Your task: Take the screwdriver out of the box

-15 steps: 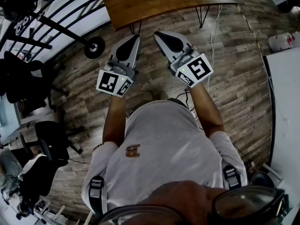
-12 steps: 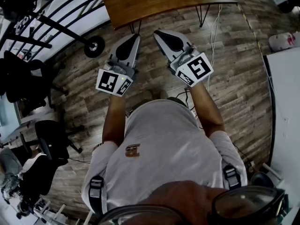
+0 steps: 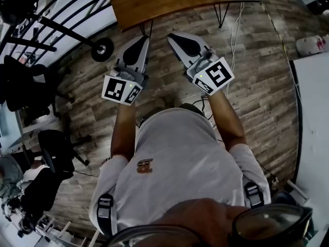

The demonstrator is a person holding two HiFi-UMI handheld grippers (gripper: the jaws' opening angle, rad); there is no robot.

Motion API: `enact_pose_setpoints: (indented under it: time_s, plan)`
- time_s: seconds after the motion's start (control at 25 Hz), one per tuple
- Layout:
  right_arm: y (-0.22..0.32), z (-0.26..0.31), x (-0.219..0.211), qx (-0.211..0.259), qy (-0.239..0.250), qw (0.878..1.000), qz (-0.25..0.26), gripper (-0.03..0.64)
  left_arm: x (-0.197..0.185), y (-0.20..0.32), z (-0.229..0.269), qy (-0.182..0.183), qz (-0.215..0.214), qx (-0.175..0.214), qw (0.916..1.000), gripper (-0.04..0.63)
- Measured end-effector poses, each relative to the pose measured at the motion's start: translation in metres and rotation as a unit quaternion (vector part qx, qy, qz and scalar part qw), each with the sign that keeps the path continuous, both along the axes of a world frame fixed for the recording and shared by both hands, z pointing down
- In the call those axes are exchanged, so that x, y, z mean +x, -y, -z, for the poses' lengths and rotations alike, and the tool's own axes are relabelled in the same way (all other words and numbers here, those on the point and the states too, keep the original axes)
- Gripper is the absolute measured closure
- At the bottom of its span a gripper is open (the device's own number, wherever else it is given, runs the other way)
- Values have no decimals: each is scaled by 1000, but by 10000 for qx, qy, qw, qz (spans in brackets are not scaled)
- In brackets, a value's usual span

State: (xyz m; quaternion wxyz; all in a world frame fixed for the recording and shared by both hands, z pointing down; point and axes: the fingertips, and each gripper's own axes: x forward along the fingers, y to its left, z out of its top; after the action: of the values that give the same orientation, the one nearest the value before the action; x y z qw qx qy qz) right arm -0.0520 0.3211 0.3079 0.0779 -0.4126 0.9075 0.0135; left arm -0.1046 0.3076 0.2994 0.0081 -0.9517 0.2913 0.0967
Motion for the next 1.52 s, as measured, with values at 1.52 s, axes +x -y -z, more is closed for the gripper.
enact_pose_setpoints:
  time_s: [1.52]
  plan:
    - [282, -27, 85, -166, -685, 9975, -30, 584, 50, 289, -18, -19, 288, 165, 9994, 575]
